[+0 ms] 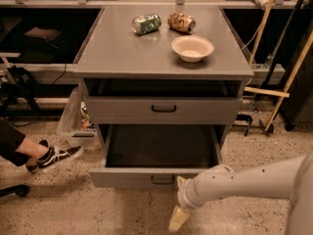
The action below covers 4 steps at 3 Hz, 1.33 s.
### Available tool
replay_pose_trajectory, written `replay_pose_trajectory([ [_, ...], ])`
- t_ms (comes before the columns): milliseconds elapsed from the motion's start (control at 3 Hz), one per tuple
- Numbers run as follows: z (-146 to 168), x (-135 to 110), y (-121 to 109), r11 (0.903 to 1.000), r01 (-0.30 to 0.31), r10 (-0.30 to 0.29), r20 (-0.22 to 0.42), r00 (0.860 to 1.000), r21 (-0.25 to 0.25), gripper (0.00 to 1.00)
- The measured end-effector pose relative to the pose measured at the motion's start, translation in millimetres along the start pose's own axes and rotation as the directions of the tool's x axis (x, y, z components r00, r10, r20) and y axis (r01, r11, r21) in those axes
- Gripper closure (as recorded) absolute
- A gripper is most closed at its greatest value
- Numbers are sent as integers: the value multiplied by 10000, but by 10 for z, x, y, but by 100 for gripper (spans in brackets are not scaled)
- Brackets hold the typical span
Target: Close middle drawer
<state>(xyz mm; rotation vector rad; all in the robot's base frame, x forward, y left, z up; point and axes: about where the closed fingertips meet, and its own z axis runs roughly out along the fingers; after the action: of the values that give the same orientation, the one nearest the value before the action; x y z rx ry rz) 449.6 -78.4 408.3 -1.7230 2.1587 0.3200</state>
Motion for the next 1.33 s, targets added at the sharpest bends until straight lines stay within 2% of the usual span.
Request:
replay_pose_trajectory([
  [333,-299,-216,-206,9966,1,-20,222,9998,829,0],
  [667,-299,-215,-206,9966,3,-21,221,9998,828,0],
  [1000,-314,18,-237,9938,-649,645,72,9979,901,0],
  [1333,-364,320,-532,9823,-1436,1504,-500,9874,1200,0],
])
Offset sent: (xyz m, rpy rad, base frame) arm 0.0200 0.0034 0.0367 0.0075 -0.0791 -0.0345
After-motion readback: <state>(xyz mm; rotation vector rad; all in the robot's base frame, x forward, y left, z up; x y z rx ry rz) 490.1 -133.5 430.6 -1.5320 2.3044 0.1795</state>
